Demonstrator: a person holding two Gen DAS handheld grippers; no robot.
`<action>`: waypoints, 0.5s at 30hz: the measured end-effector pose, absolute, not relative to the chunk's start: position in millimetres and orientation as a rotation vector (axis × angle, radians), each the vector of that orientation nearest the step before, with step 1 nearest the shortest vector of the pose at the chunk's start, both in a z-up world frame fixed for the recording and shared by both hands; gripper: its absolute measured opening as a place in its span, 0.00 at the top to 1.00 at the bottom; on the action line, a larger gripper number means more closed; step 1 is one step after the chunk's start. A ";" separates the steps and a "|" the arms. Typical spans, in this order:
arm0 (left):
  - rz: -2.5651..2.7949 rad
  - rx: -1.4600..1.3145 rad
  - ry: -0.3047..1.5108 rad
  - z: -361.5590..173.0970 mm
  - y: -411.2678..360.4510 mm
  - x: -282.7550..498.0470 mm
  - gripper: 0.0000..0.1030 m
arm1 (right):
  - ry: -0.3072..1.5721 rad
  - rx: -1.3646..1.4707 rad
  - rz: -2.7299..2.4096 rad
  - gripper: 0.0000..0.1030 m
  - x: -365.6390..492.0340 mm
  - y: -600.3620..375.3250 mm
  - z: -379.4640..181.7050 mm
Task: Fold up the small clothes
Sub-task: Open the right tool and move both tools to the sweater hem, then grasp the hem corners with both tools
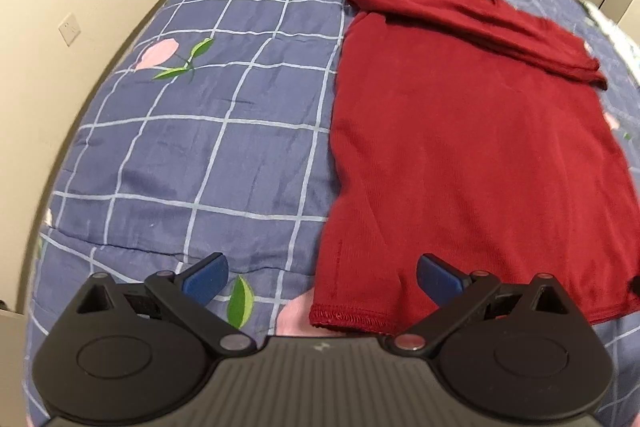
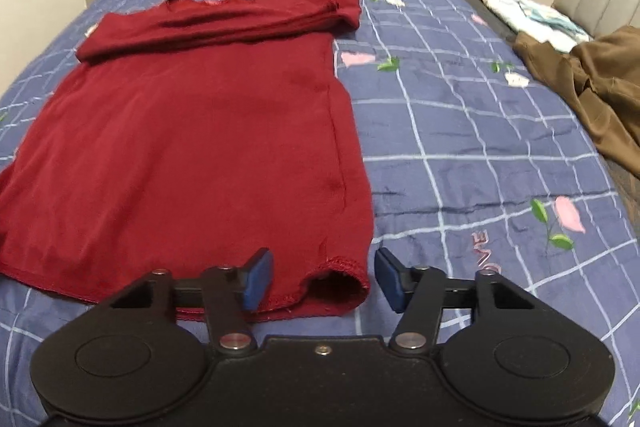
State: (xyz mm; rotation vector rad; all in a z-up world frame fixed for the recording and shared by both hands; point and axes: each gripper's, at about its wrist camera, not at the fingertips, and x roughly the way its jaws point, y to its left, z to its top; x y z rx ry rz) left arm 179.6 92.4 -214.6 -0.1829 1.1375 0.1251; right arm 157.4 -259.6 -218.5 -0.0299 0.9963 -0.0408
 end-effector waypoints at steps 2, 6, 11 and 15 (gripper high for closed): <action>0.111 -0.214 1.126 -215.2 97.2 178.3 0.01 | 1.018 -0.027 -0.049 0.58 158.9 -260.6 -223.7; 0.062 -0.300 1.097 -216.1 106.9 177.4 0.04 | 1.027 0.018 -0.026 0.78 158.2 -266.5 -225.6; -0.016 -0.415 1.143 -227.0 114.2 184.6 0.58 | 1.021 0.183 -0.006 0.94 158.6 -286.7 -219.7; -0.022 -0.417 1.162 -226.8 113.9 187.8 0.91 | 1.012 0.320 -0.002 0.95 156.0 -310.8 -211.1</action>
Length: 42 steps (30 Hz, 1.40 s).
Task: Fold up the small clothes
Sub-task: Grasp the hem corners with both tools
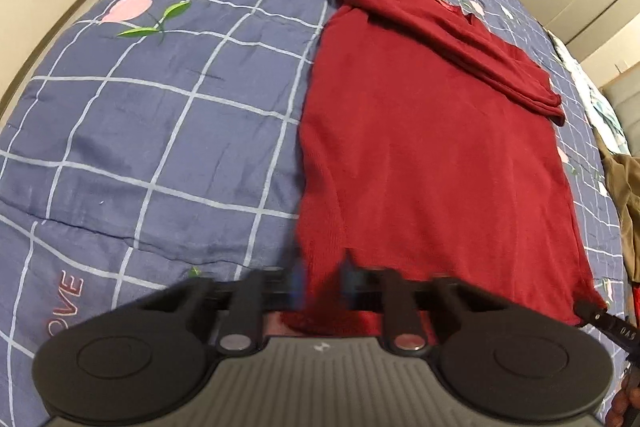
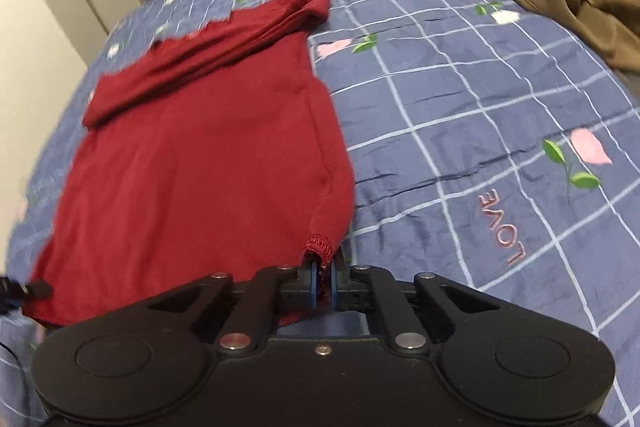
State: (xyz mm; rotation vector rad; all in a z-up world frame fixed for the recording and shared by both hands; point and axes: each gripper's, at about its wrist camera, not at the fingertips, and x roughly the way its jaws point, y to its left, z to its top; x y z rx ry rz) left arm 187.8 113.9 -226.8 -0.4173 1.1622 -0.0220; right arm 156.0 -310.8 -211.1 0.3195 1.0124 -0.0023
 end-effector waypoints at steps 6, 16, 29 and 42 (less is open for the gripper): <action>-0.038 -0.409 1.133 -202.8 114.2 178.8 0.95 | 0.979 0.442 0.031 0.95 147.7 -335.4 -191.4; 0.023 -0.333 1.169 -227.7 105.8 178.9 0.93 | 1.043 0.419 0.024 0.95 145.0 -334.2 -228.4; -0.034 -0.105 1.152 -200.3 80.4 163.5 0.07 | 0.954 -0.159 0.324 0.31 135.1 -288.2 -196.9; -0.331 0.783 0.880 -214.5 -5.7 104.0 0.02 | 0.905 -0.594 0.694 0.30 122.0 -235.5 -212.6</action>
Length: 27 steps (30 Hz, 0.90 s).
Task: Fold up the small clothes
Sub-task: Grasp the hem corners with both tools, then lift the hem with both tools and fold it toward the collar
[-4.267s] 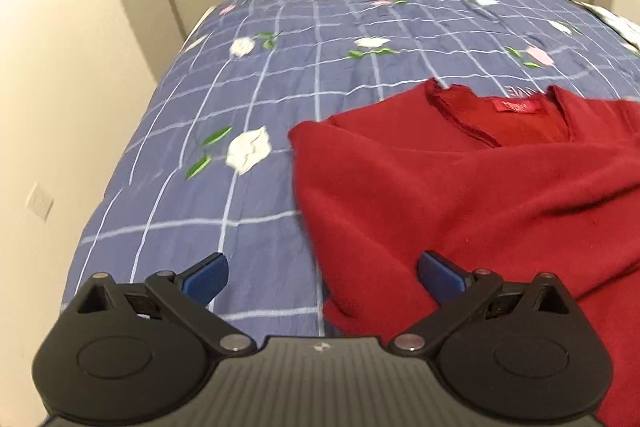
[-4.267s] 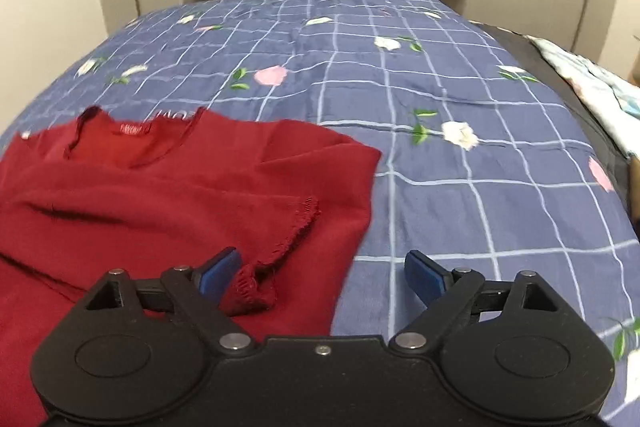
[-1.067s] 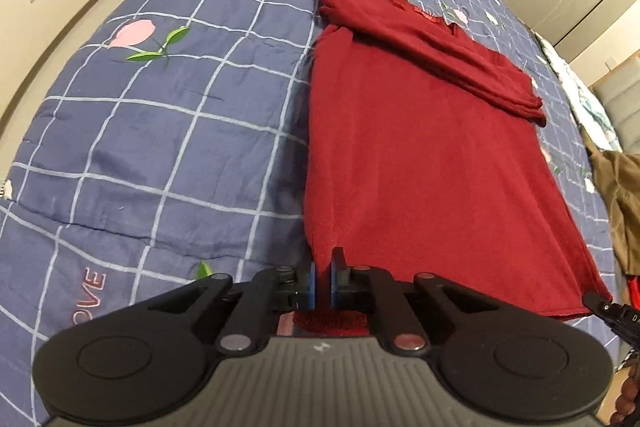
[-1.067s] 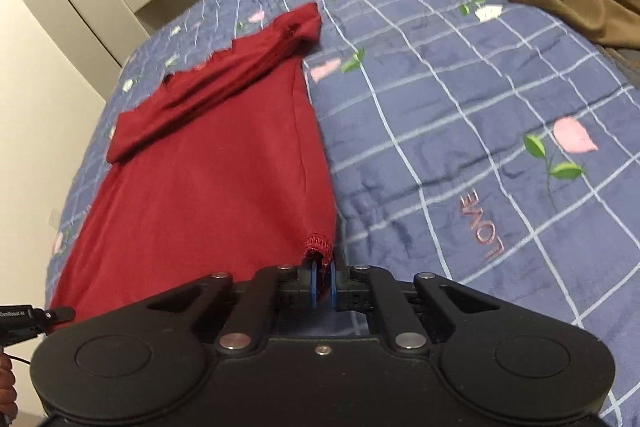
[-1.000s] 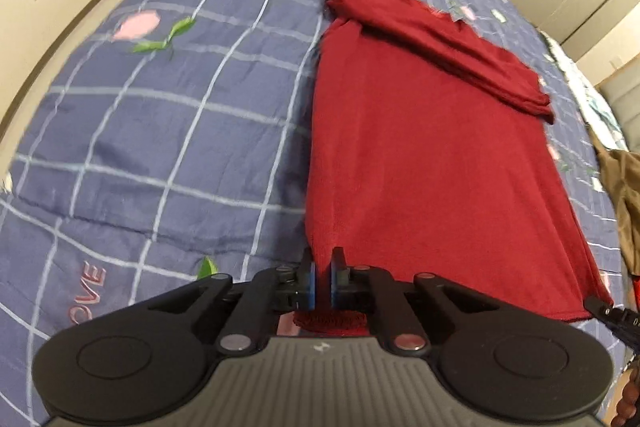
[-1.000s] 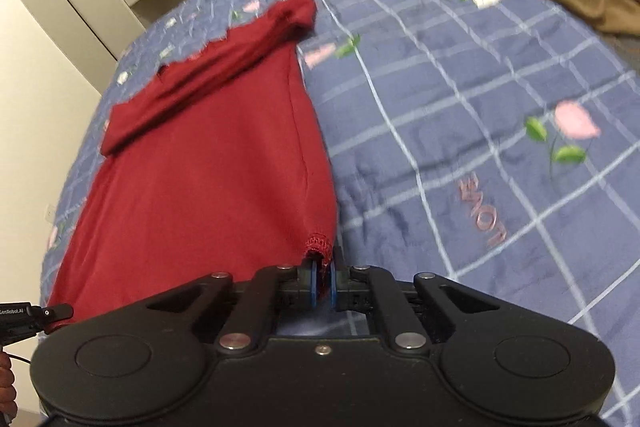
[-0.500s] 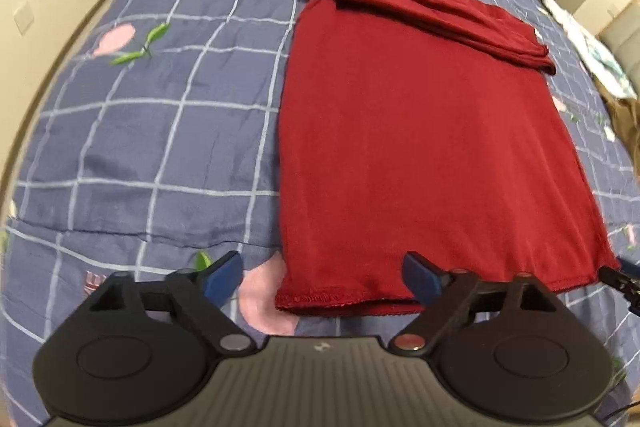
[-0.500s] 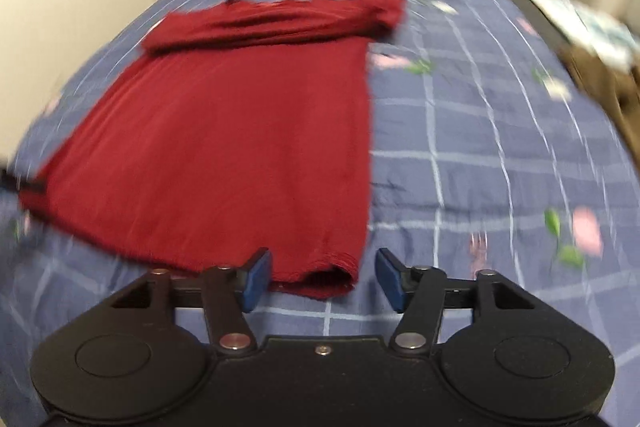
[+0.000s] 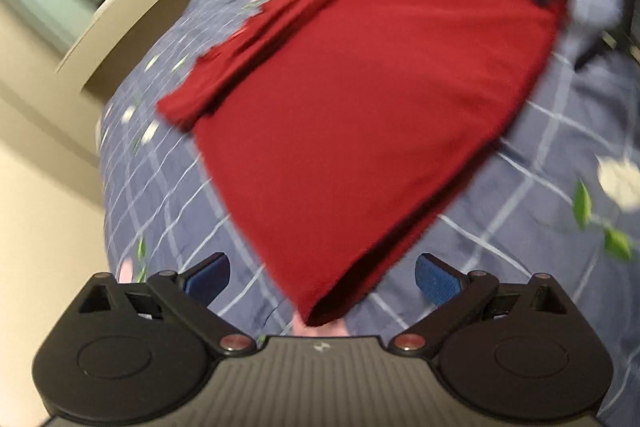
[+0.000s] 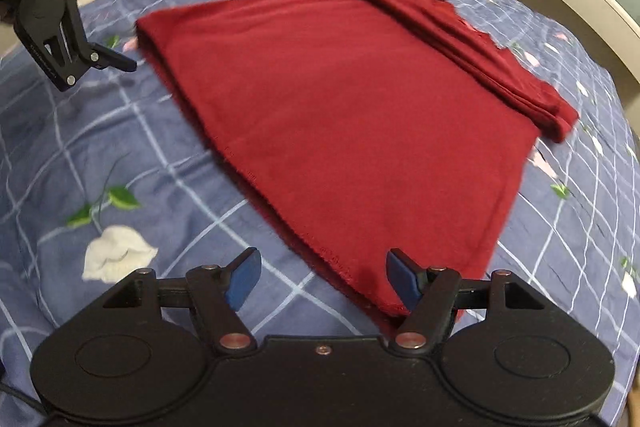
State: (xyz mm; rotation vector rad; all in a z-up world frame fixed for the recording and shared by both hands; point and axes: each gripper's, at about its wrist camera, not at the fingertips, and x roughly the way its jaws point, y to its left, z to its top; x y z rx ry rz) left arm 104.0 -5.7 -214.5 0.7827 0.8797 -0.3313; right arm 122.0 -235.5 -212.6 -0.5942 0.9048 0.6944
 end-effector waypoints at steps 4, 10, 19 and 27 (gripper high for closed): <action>-0.406 0.988 0.814 -236.3 -19.9 90.5 0.03 | 0.885 -0.702 0.721 0.31 114.1 -231.7 -223.2; -0.458 1.070 0.799 -246.9 -21.0 92.9 0.14 | 0.853 -0.758 0.704 0.33 112.0 -238.0 -233.3; -0.507 1.187 0.738 -259.3 -16.8 87.2 0.35 | 0.694 -0.932 0.715 0.55 99.4 -240.5 -240.7; -0.560 1.355 0.601 -280.4 -16.7 66.6 0.48 | 0.614 -1.030 0.766 0.60 92.1 -244.5 -248.0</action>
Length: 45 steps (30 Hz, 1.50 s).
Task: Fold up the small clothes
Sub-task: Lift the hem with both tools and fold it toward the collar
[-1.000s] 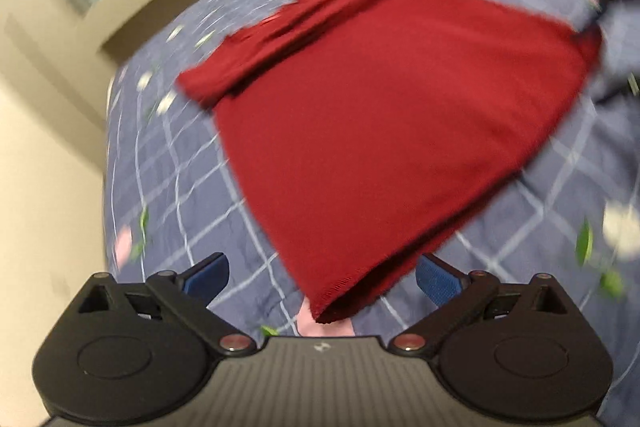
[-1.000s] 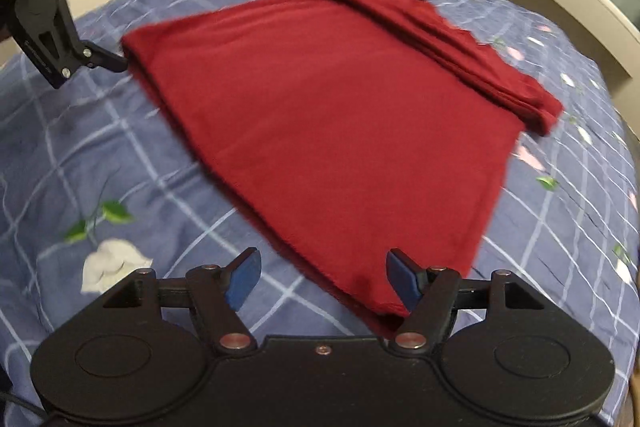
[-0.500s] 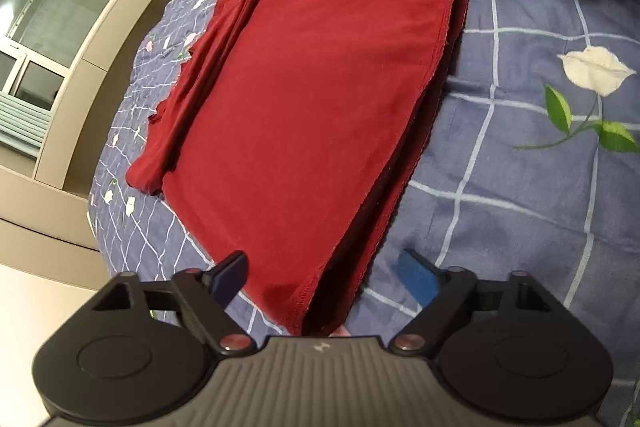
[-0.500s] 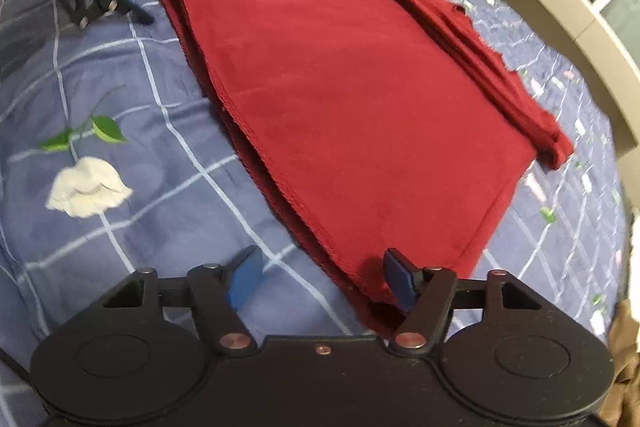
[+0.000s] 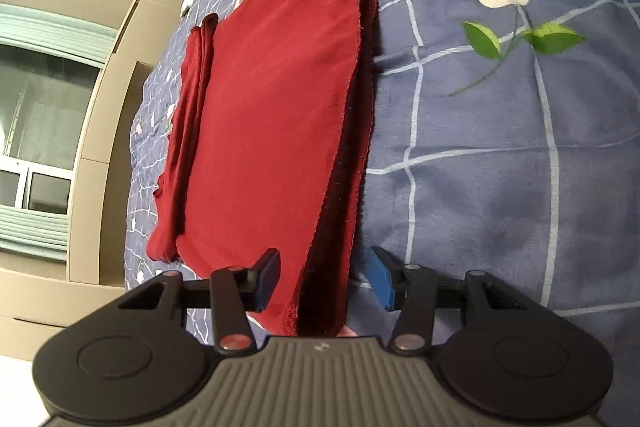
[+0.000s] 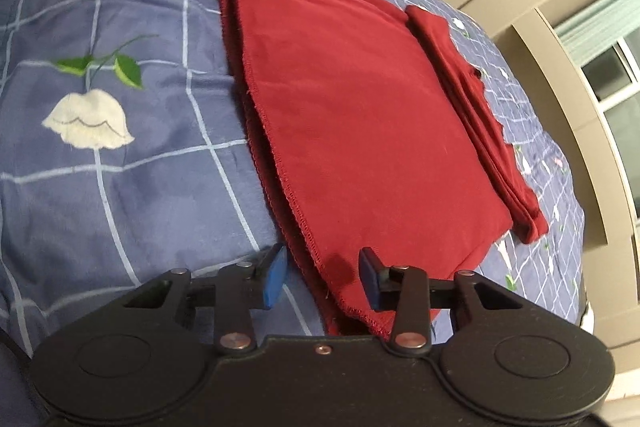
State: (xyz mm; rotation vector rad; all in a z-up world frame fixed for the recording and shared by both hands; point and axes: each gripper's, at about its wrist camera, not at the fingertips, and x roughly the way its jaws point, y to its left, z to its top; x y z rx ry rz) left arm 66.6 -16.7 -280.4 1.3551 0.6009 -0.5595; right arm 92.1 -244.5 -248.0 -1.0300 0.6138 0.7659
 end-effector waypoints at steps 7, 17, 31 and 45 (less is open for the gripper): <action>-0.558 1.262 0.698 -275.0 -7.1 92.0 0.97 | 0.598 -0.987 0.752 0.92 107.0 -241.9 -245.4; -0.549 1.117 0.747 -254.9 0.1 102.7 0.98 | 0.600 -0.939 0.789 0.91 109.1 -250.4 -236.4; -0.459 0.928 0.876 -235.8 -2.9 124.4 0.98 | 0.567 -0.935 0.907 0.79 103.1 -266.2 -248.2; -0.310 0.765 0.897 -193.5 -9.8 143.1 0.98 | 0.667 -0.615 0.993 0.93 166.1 -300.1 -186.2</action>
